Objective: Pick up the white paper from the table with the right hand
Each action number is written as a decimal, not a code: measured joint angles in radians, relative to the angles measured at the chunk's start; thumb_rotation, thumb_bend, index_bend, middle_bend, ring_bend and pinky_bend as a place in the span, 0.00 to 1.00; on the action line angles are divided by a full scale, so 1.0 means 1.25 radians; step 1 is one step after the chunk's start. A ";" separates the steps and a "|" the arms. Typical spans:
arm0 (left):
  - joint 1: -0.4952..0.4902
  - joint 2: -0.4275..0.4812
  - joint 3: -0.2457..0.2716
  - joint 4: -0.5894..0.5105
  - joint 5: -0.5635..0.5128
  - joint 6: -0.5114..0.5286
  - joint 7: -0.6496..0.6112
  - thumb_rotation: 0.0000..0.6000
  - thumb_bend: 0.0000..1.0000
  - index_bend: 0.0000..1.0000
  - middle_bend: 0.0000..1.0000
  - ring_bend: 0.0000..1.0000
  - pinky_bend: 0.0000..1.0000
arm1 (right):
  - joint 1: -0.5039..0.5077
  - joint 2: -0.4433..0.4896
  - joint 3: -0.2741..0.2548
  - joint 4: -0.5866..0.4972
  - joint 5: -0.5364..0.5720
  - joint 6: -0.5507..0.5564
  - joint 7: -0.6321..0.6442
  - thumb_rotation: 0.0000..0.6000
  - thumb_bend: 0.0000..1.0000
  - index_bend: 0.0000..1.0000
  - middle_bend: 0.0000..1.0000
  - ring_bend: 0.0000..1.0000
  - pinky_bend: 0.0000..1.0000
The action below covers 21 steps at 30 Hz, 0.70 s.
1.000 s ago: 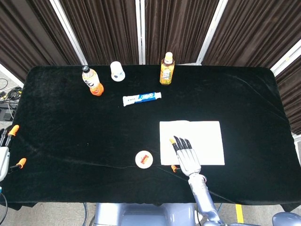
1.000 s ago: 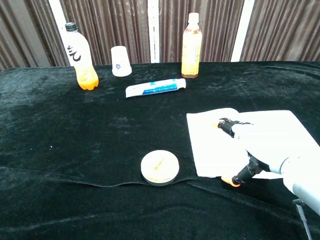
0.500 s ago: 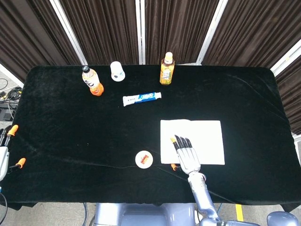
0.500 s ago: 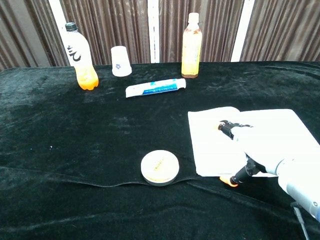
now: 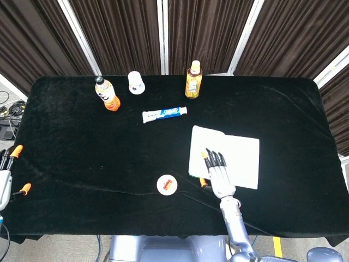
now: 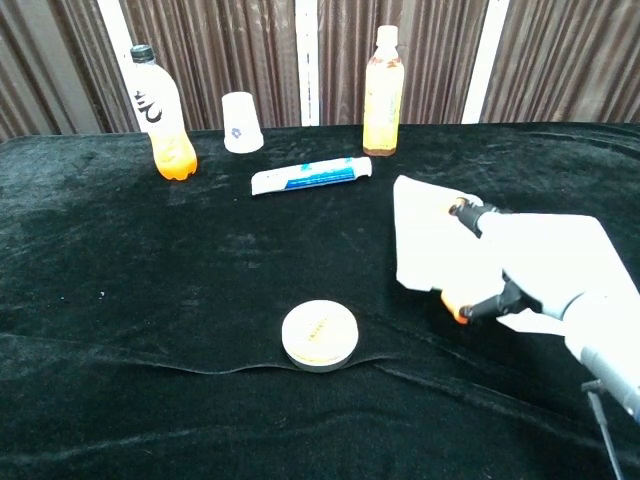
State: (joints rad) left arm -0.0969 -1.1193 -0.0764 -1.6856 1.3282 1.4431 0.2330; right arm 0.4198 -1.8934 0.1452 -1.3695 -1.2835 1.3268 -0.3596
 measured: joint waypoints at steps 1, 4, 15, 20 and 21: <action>0.000 -0.001 0.000 0.000 0.001 0.001 0.001 1.00 0.24 0.00 0.00 0.00 0.00 | -0.003 -0.001 0.004 0.005 -0.006 0.010 0.009 1.00 0.33 0.00 0.00 0.00 0.00; 0.000 -0.003 0.000 0.000 0.001 0.002 0.004 1.00 0.24 0.00 0.00 0.00 0.00 | -0.014 0.003 0.020 0.010 -0.017 0.035 0.030 1.00 0.35 0.00 0.00 0.00 0.00; 0.001 -0.009 0.002 -0.004 0.010 0.010 0.009 1.00 0.24 0.00 0.00 0.00 0.00 | -0.074 0.079 0.047 -0.023 -0.027 0.128 0.051 1.00 0.36 0.00 0.00 0.00 0.00; 0.003 -0.008 0.005 -0.009 0.020 0.016 0.010 1.00 0.24 0.00 0.00 0.00 0.00 | -0.107 0.130 0.053 -0.033 -0.015 0.145 0.074 1.00 0.35 0.00 0.00 0.00 0.00; 0.003 -0.009 0.006 -0.009 0.021 0.017 0.011 1.00 0.24 0.00 0.00 0.00 0.00 | -0.113 0.144 0.055 -0.036 -0.011 0.146 0.080 1.00 0.34 0.00 0.00 0.00 0.00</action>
State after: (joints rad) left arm -0.0931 -1.1302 -0.0690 -1.6973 1.3548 1.4637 0.2463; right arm 0.2779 -1.7129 0.2143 -1.4146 -1.2977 1.5094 -0.2593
